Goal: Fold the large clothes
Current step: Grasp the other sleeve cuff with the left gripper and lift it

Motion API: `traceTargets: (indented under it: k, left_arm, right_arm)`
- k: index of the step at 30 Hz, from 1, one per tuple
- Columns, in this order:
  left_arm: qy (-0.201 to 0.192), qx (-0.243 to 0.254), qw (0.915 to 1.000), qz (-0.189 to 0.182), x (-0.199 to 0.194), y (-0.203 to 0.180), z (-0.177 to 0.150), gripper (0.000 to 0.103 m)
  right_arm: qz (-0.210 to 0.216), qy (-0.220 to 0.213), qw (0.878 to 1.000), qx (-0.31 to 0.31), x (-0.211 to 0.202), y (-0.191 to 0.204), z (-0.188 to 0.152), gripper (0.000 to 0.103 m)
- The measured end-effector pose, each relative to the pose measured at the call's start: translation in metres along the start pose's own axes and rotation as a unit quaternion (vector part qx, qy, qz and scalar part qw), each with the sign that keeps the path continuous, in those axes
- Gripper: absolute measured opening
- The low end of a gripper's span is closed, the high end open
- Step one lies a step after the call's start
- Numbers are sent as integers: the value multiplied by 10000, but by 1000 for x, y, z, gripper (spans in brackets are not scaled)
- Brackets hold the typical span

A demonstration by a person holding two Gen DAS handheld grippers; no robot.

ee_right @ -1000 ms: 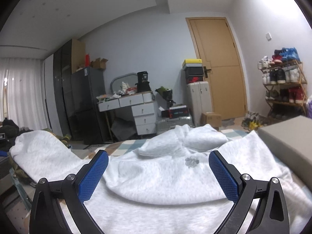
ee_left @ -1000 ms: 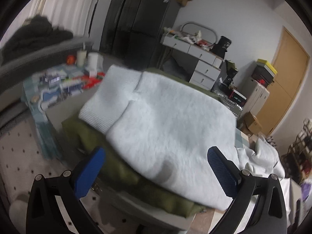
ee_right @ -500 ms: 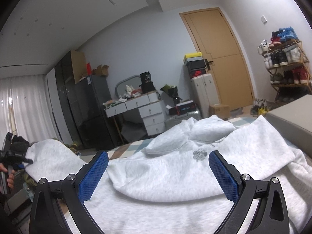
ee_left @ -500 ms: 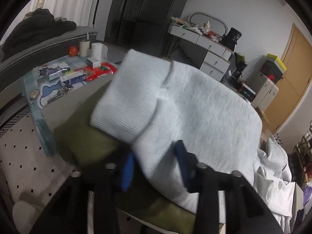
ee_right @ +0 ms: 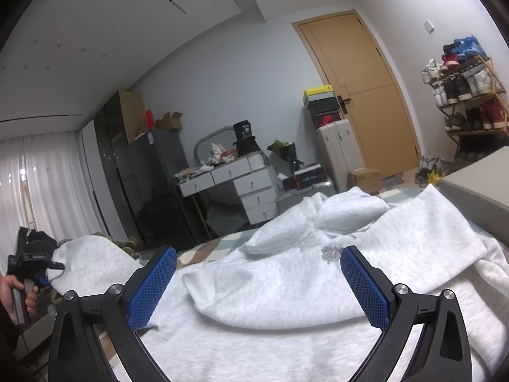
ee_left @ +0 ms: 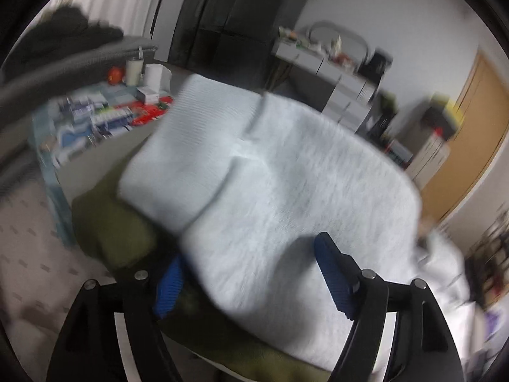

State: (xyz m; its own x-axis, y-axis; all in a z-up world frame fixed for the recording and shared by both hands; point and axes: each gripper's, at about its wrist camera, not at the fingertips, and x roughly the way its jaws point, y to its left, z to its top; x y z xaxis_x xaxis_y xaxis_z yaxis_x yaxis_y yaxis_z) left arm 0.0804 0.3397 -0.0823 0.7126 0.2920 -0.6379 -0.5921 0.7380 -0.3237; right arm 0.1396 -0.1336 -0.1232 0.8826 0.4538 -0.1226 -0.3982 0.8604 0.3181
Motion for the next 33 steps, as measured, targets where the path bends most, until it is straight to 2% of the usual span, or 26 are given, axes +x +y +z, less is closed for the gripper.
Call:
traceTargets:
  k: [1, 2, 4, 5, 8, 11, 13, 17, 19, 23, 25, 29, 33]
  left_arm:
    - [-28, 123, 9999, 112, 2, -5, 2, 73]
    - [-70, 166, 9997, 167, 2, -6, 4, 67]
    - [-138, 252, 9987, 411, -1, -5, 8, 29]
    - [-121, 303, 9980, 542, -1, -4, 10, 16]
    - [-95, 525, 9966, 630, -6, -5, 11, 11]
    - [-402, 907, 9905, 948, -21, -22, 15, 9]
    - [-671, 999, 9886, 906, -39, -33, 21, 9]
    - [-1273, 1375, 9810, 500, -88, -72, 34, 9]
    - [-1561, 1669, 9732, 251, -112, -104, 37, 9]
    - [-1741, 2102, 9607, -499, -141, -170, 38, 8]
    - [-1794, 2404, 9493, -945, -153, -216, 32, 8]
    - [-1660, 2856, 9287, -1684, -160, -287, 12, 8]
    - [-1153, 3370, 9036, -2380, -141, -365, -29, 8]
  right_arm:
    - [7, -3, 10000, 7, 0, 0, 0, 103]
    - [12, -12, 10000, 16, -1, 0, 0, 103]
    - [29, -25, 10000, 42, -2, -1, 0, 103]
    - [39, -35, 10000, 60, -3, -1, 0, 103]
    - [60, -67, 9999, 102, -5, -4, 1, 103]
    - [57, -116, 9998, 163, -8, -5, 2, 103]
    - [30, -160, 9997, 196, -10, -7, 3, 103]
    - [38, -295, 9988, 387, -24, -12, 10, 103]
    - [76, -284, 9979, 574, -34, -17, 18, 103]
    - [135, -447, 9960, 768, -61, -26, 39, 103]
    - [93, -534, 9960, 708, -76, -29, 52, 103]
    - [-113, -610, 9959, 656, -105, -38, 72, 103]
    - [-384, -813, 9937, 674, -138, -54, 88, 103]
